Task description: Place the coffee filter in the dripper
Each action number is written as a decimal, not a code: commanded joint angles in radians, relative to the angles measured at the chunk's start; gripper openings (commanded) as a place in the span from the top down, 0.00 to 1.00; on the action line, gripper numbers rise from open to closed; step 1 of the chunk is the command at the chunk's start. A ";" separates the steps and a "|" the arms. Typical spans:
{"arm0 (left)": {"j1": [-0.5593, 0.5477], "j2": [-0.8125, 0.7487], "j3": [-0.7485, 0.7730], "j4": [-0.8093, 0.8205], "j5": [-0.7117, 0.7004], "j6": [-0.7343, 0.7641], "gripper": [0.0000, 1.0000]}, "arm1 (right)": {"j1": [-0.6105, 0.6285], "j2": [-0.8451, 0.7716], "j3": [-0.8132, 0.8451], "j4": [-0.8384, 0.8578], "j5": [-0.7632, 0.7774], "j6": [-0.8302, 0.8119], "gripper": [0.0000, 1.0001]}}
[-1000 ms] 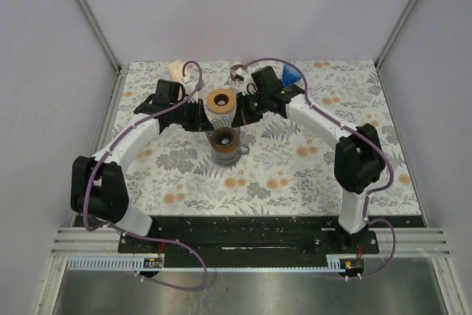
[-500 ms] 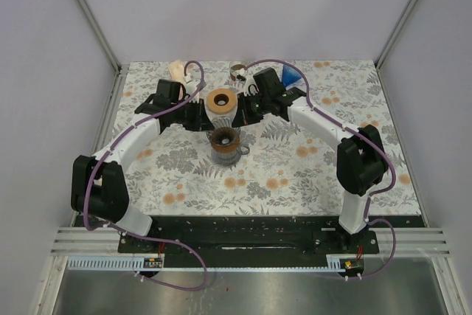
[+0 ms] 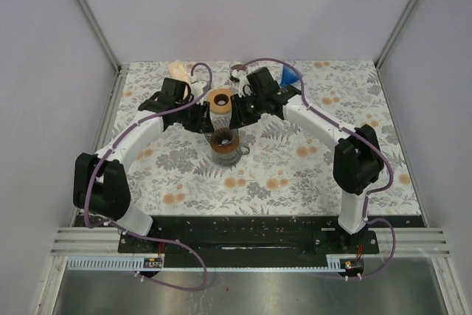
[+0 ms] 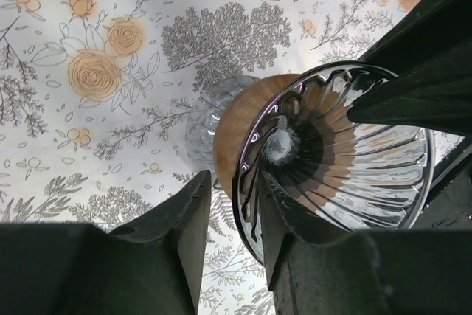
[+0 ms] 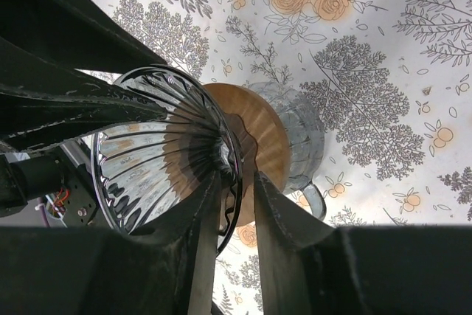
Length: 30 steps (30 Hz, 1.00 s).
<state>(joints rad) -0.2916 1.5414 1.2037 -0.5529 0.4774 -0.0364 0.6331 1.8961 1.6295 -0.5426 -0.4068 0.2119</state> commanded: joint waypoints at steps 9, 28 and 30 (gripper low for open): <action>0.000 -0.078 0.060 -0.071 -0.036 0.041 0.47 | 0.017 -0.014 0.079 -0.060 0.003 -0.037 0.56; 0.014 -0.037 0.261 0.063 -0.415 0.089 0.37 | 0.016 -0.163 0.109 -0.060 0.173 -0.118 0.44; 0.016 0.003 0.278 0.111 -0.524 0.098 0.41 | 0.016 -0.180 0.087 -0.050 0.242 -0.134 0.43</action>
<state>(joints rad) -0.2844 1.4963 1.4281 -0.5770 0.2085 0.0330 0.6415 1.8099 1.6962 -0.6254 -0.3088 0.1303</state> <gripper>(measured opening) 0.622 0.560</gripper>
